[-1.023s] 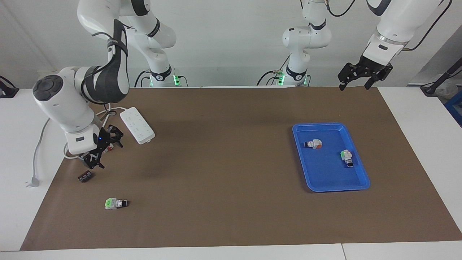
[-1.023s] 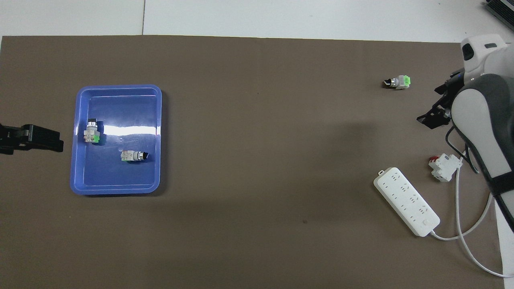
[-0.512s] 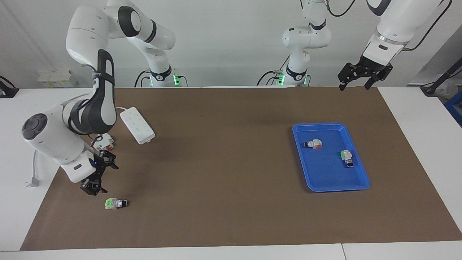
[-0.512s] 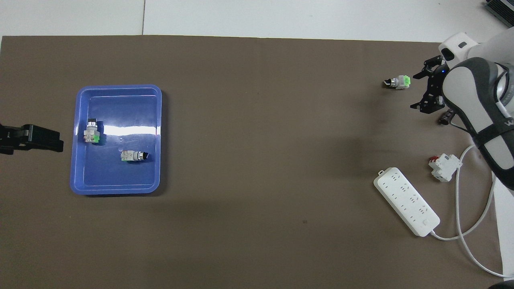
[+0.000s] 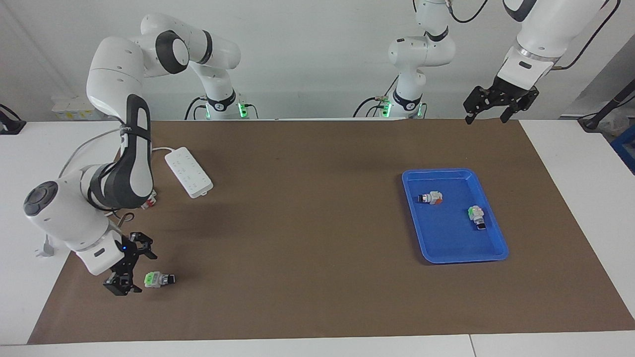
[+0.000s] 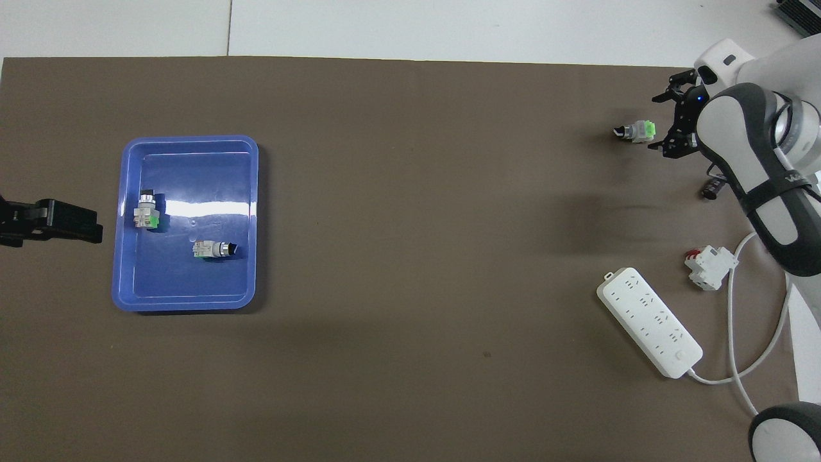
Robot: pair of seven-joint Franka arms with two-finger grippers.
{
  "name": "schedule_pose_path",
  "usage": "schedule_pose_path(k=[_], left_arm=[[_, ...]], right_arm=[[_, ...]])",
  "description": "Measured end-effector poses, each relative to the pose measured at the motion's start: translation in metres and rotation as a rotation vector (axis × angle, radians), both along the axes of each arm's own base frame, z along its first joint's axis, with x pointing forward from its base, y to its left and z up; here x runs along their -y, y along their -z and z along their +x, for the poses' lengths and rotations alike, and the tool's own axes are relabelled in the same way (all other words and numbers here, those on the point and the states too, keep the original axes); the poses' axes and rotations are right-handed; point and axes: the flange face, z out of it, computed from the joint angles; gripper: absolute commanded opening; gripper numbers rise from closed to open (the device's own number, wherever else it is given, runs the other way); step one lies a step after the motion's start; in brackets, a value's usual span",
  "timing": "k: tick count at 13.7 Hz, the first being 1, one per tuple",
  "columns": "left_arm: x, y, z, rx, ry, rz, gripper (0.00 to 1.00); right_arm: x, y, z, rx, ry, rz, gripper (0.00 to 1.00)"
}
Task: Turn and place switch with both arms
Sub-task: 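Lower the open right gripper over the green-and-white switch, then close the right gripper on the switch and lift it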
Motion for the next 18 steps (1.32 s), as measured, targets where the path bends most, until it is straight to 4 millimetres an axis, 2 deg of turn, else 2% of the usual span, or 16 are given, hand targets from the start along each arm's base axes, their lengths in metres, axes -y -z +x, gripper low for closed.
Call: schedule_pose_path(k=[9,10,12,18], left_arm=[[0.0,0.0,0.0,0.0,0.0,0.0,1.0],[0.0,0.0,0.0,0.0,0.0,0.0,1.0],[0.0,0.0,0.0,0.0,-0.001,0.0,1.0],[0.0,0.0,0.0,0.0,-0.001,0.0,1.0]], right_arm=[[-0.014,0.032,-0.002,0.015,-0.085,-0.03,0.96],[-0.015,0.035,-0.002,0.015,-0.085,-0.029,0.94],[-0.01,0.04,-0.005,0.015,-0.077,-0.029,0.73],[-0.006,0.038,-0.012,0.004,-0.067,-0.03,0.7]])
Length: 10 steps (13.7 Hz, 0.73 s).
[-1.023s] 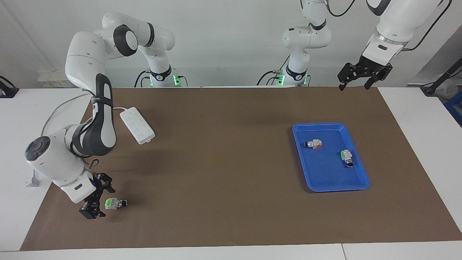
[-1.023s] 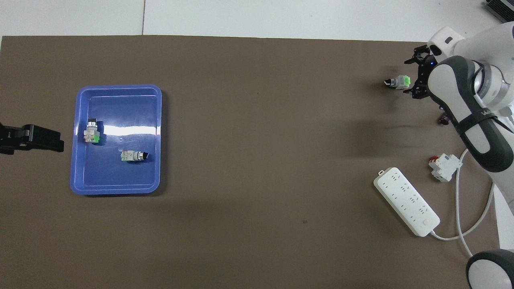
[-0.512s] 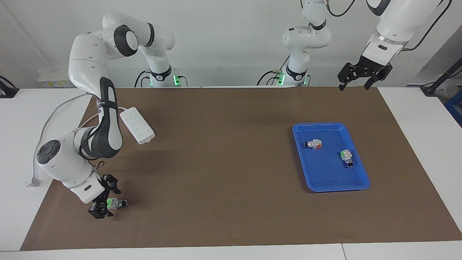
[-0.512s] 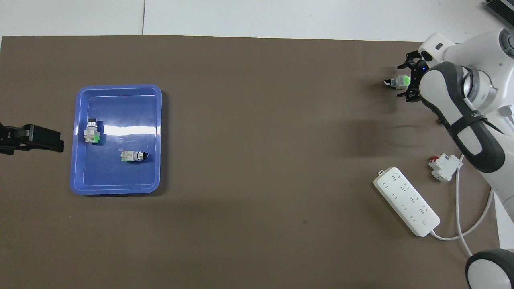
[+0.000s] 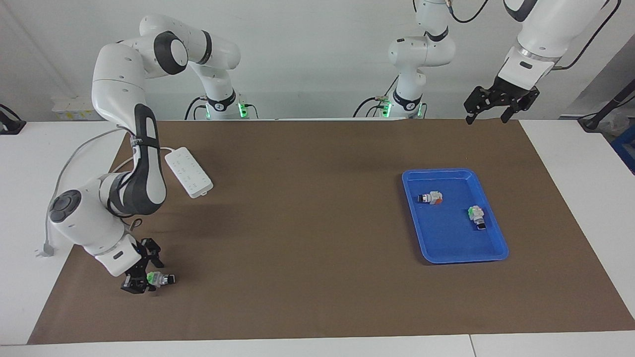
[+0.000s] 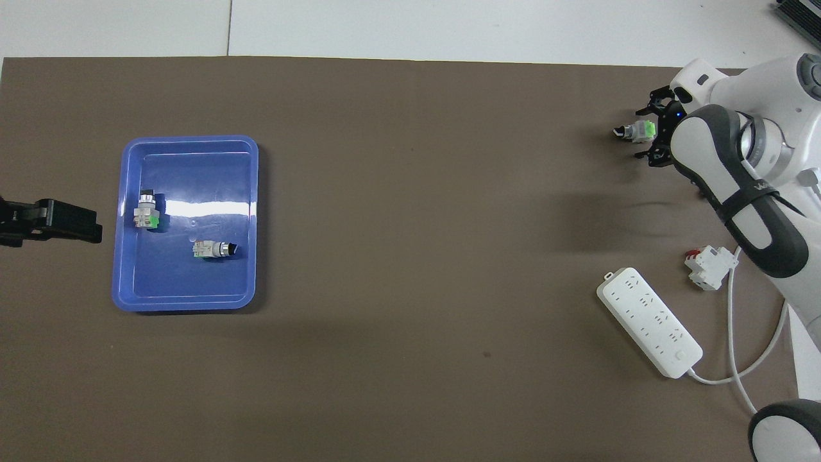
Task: Turn and place switch with both arms
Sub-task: 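Close the right gripper on the switch and lift it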
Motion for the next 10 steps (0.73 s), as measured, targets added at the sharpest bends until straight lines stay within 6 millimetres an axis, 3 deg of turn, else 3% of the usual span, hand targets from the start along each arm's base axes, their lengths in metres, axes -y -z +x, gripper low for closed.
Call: schedule_pose_path(k=[8,10], left_arm=[[0.0,-0.0002,0.0001,0.002,0.0,0.0,1.0],[0.0005,-0.0002,0.0001,0.002,0.001,0.0,1.0]], right_arm=[[0.0042,0.0055,-0.0055,0.002,0.03,0.014,0.7],[0.0078,0.0054,-0.0072,-0.004,0.057,0.017,0.58]])
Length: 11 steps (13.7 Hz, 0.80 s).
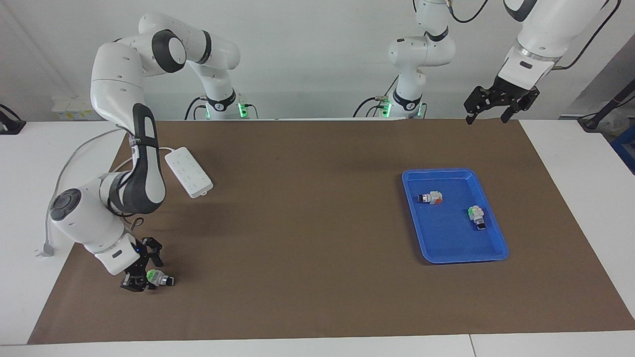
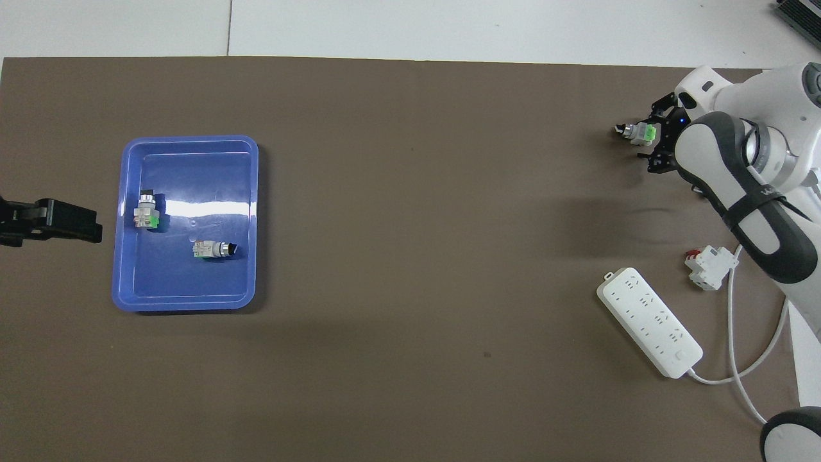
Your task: Turn and place switch with both arms
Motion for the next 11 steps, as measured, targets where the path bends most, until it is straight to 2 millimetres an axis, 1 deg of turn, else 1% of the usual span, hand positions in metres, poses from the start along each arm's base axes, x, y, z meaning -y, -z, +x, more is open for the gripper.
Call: schedule_pose_path(k=[1,2,3,9,10,11], left_arm=[[0.001,0.0,0.0,0.0,0.002,-0.001,1.0],[0.003,0.0,0.0,0.0,0.005,-0.002,1.0],[0.004,0.0,0.0,-0.001,0.007,-0.003,1.0],[0.011,0.005,-0.001,-0.014,0.015,-0.028,1.0],[0.012,0.005,-0.002,-0.015,0.014,-0.042,1.0],[0.013,0.006,-0.002,-0.017,0.013,-0.06,1.0]], right_arm=[[0.002,-0.001,-0.001,-0.003,0.011,0.001,0.43],[0.004,-0.001,-0.002,-0.004,0.018,0.001,0.15],[0.005,-0.004,-0.002,-0.002,0.027,0.0,0.0],[0.01,-0.008,-0.007,-0.026,0.105,0.065,0.0],[0.006,-0.014,-0.007,-0.031,0.1,0.071,0.0],[-0.003,-0.026,-0.008,-0.037,0.085,0.08,0.0]])
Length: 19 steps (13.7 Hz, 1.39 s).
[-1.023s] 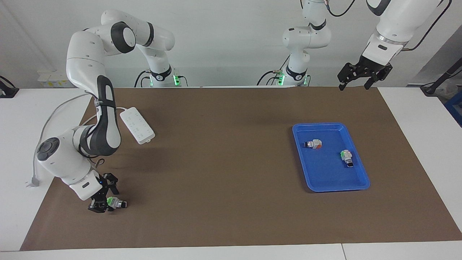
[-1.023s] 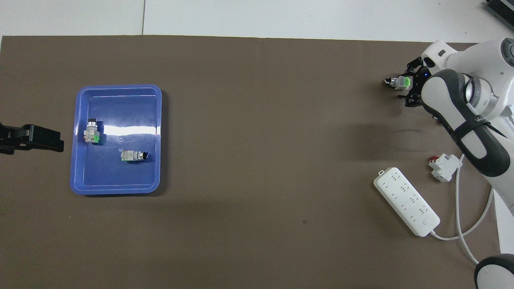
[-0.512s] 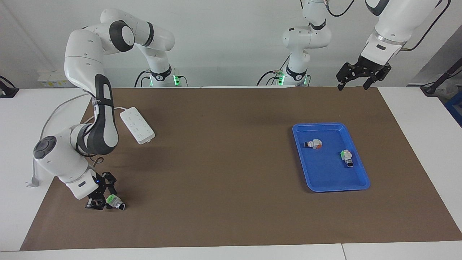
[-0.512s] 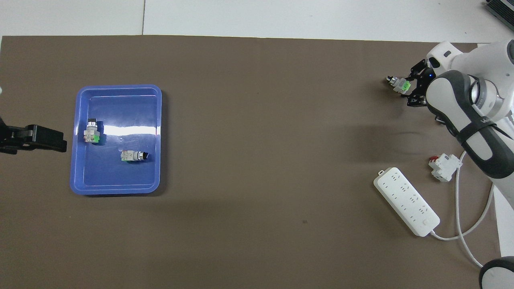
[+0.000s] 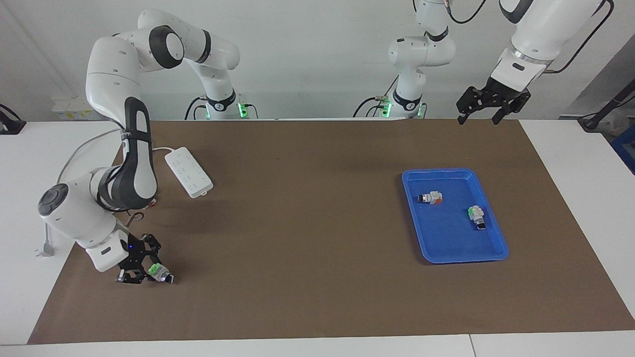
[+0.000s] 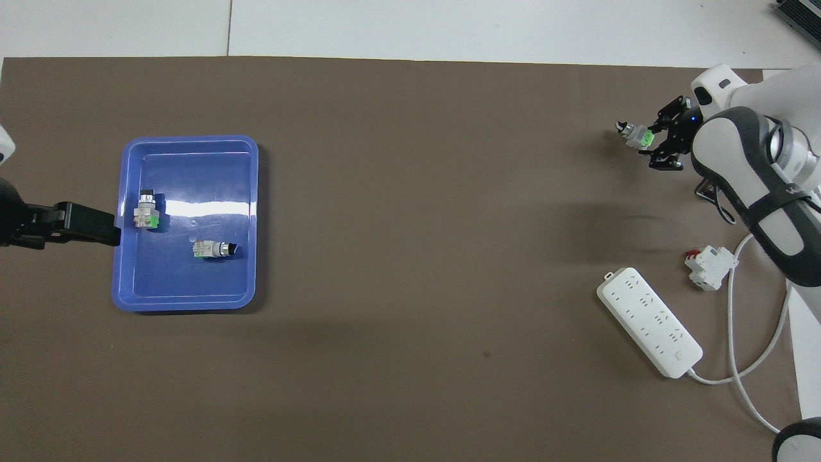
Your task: Turn and place switch with both arms
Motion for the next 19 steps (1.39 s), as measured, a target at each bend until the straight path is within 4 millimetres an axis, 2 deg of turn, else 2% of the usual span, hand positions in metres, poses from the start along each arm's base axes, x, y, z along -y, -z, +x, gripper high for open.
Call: schedule_pose_path(k=[3,5,7,11,14,17,19], left_arm=[[0.005,0.001,-0.002,-0.009,-0.004,-0.064,0.99],[0.011,0.002,-0.003,-0.018,-0.005,-0.121,0.99],[0.017,0.005,-0.007,-0.034,-0.007,-0.185,0.96],[0.03,0.018,-0.016,-0.058,-0.019,-0.303,0.94],[0.04,0.026,-0.018,-0.044,-0.05,-0.366,0.93],[0.067,0.032,-0.021,-0.032,-0.113,-0.428,0.9],[0.087,0.036,-0.021,-0.028,-0.176,-0.475,0.88]], right_arm=[[-0.048,-0.059,-0.007,-0.007,-0.08,0.022,0.0],[-0.093,-0.097,-0.02,-0.009,-0.149,0.034,0.0],[-0.142,-0.123,-0.034,-0.005,-0.223,0.054,0.0],[-0.221,-0.155,-0.056,-0.01,-0.348,0.11,0.0],[-0.272,-0.165,-0.07,-0.008,-0.417,0.177,0.0],[-0.308,-0.184,-0.083,-0.006,-0.437,0.27,0.0],[-0.327,-0.216,-0.1,0.009,-0.415,0.312,0.0]])
